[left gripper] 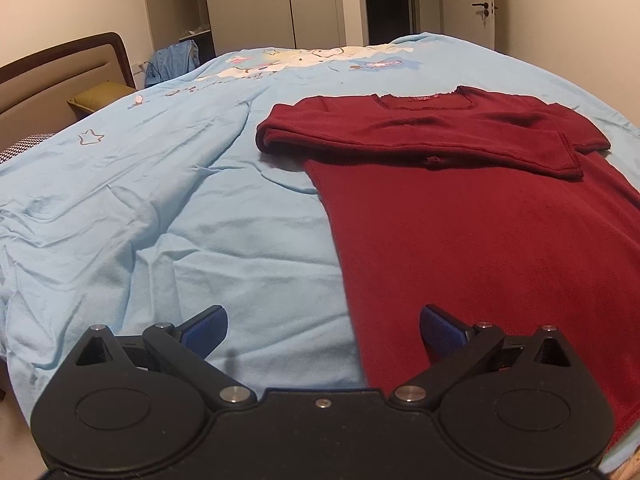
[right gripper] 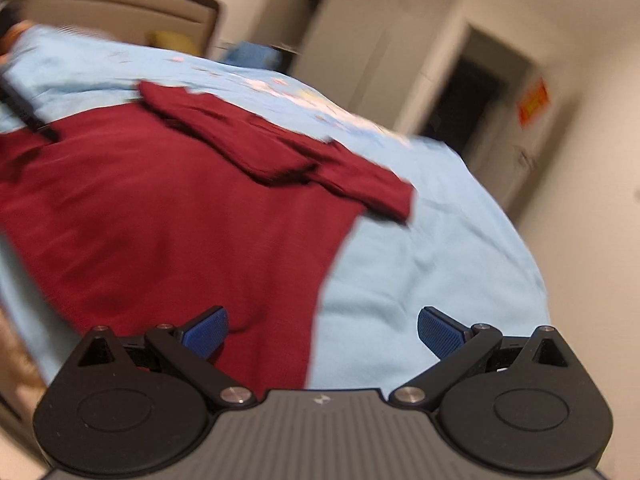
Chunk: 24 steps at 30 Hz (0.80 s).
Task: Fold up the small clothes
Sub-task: 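Move both open tools over the sweater toward its hem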
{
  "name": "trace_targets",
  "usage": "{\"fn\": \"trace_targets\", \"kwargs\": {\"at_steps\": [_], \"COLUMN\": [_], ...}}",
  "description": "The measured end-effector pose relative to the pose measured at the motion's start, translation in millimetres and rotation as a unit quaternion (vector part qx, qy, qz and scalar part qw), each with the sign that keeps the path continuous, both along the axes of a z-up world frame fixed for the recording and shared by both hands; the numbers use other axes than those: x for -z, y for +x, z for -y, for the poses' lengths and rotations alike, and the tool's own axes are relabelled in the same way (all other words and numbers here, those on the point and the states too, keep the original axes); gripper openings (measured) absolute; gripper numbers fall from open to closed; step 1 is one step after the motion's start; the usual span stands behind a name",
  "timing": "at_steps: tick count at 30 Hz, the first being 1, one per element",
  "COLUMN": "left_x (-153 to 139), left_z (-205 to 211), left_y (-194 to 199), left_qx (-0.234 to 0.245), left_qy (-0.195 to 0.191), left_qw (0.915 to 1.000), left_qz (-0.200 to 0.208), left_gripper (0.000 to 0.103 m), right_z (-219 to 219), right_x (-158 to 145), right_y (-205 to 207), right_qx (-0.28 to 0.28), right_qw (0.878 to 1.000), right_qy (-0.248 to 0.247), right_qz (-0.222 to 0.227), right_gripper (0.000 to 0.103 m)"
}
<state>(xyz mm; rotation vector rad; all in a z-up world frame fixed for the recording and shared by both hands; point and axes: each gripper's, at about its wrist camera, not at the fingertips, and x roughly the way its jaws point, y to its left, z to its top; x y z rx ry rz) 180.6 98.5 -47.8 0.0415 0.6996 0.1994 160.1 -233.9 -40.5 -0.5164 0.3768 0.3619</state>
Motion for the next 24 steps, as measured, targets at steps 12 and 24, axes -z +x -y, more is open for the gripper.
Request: {"fn": "trace_targets", "kwargs": {"at_steps": [12, 24], "left_x": [-12, -15], "left_z": [22, 61], "left_y": [-20, -26], "left_qx": [0.028, 0.106], "left_qy": [-0.003, -0.016], "left_qw": [0.9993, 0.9933], "left_qz": [0.026, 0.043], "left_gripper": [0.102, 0.102], "right_z": [-53, -65], "right_x": [29, 40], "right_y": [-19, -39], "right_qx": [-0.056, -0.097], "right_qw": [0.992, 0.974], "right_qy": [-0.116, -0.205], "right_qz": [-0.002, 0.029], "right_gripper": [0.103, 0.103]}}
